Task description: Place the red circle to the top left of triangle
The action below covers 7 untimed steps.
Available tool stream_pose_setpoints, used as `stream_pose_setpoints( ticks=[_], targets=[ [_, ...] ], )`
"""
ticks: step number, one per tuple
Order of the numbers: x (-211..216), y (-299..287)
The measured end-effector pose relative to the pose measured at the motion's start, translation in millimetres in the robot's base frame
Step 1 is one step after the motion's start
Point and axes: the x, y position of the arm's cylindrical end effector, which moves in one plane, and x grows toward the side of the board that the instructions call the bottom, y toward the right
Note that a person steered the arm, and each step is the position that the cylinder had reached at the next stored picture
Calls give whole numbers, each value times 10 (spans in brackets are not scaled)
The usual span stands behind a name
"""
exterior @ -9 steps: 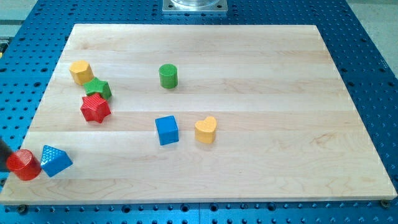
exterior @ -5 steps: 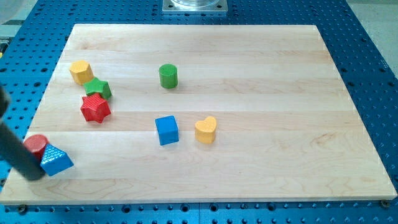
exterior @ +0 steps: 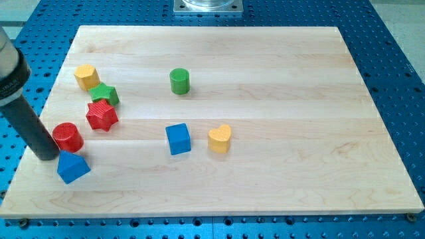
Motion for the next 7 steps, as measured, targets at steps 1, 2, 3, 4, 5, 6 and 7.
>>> stream_pose_setpoints(
  ticks=[1,2,3,4,5,6,7],
  targets=[
    [607,-276],
    [858,98],
    [862,1049],
    [549,1318],
    [419,1206],
    [390,970],
    [494,505]
  ],
)
